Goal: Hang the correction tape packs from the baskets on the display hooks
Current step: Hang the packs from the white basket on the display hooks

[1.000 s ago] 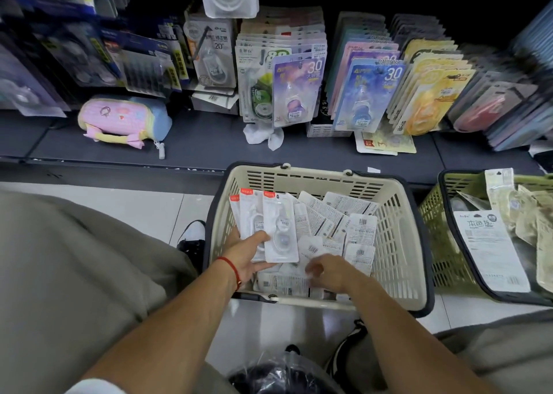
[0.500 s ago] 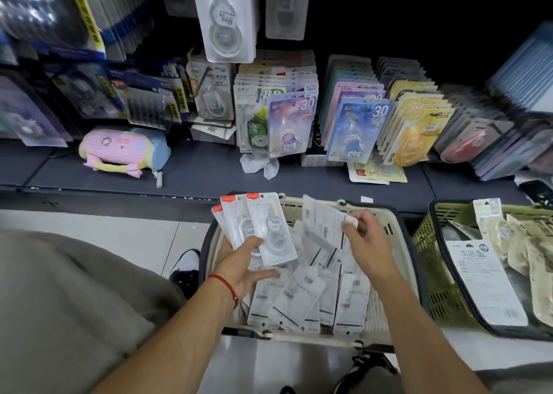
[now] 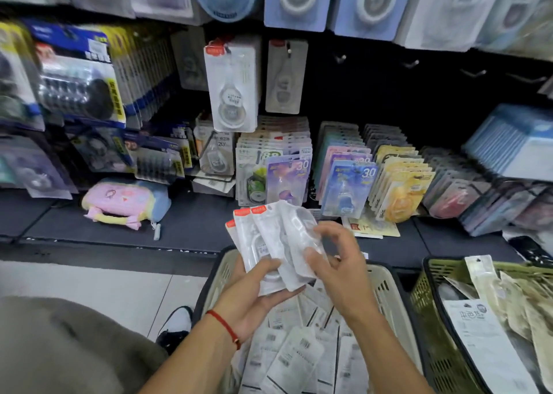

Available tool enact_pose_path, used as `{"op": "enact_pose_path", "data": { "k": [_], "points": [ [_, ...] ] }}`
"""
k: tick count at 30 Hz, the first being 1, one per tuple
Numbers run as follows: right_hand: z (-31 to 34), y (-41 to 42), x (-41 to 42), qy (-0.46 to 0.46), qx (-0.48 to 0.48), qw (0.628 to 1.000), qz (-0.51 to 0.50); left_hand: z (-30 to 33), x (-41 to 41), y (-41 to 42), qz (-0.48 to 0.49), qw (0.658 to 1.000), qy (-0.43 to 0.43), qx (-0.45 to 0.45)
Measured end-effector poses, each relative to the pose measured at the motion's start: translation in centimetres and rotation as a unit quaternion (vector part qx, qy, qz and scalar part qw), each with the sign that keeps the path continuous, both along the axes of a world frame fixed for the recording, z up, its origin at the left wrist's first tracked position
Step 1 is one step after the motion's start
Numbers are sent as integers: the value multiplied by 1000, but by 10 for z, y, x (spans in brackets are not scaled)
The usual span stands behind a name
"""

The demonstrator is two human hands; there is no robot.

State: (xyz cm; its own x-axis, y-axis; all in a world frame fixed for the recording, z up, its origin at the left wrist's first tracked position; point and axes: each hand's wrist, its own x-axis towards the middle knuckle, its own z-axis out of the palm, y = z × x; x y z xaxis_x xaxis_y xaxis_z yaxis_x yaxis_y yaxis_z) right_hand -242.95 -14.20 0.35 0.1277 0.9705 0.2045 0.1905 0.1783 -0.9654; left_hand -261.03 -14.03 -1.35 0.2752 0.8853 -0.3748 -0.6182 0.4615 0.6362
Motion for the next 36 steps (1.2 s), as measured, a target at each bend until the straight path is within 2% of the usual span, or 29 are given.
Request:
{"op": "enact_pose_path", "data": {
  "k": [2, 5, 7, 12, 16, 18, 20, 21, 24, 27, 30, 36],
  "points": [
    [16, 12, 5, -32, 6, 999, -24, 20, 0, 11, -2, 999, 9, 34],
    [51, 30, 16, 63, -51, 996, 43, 58, -3, 33, -14, 996, 34, 83],
    [71, 43, 19, 65, -46, 995, 61, 84, -5, 46, -49, 989, 63, 128],
    [115, 67, 28, -50, -68, 995, 56, 132, -7, 70, -127, 948, 182, 227],
    [142, 74, 42, -168, -95, 977, 90, 145, -8, 90, -153, 932, 238, 228],
    [145, 80, 49, -176, -59, 979, 84, 145, -8, 99, -160, 929, 247, 224],
    [145, 84, 54, -194, -9, 980, 33, 141, -10, 107, -153, 931, 253, 213],
    [143, 87, 56, -182, 1, 983, 21, 139, -10, 110, -154, 934, 248, 208],
    [133, 98, 61, -68, -23, 996, 47, 137, -13, 119, -183, 939, 217, 195],
    [128, 106, 65, 21, -35, 998, 54, 140, -18, 130, -180, 957, 163, 159],
    [124, 111, 66, 82, -46, 995, 39, 140, -21, 137, -155, 974, 111, 125],
    [125, 117, 58, 224, -51, 973, -37, 141, -17, 133, -110, 978, 97, 151]
  ]
}}
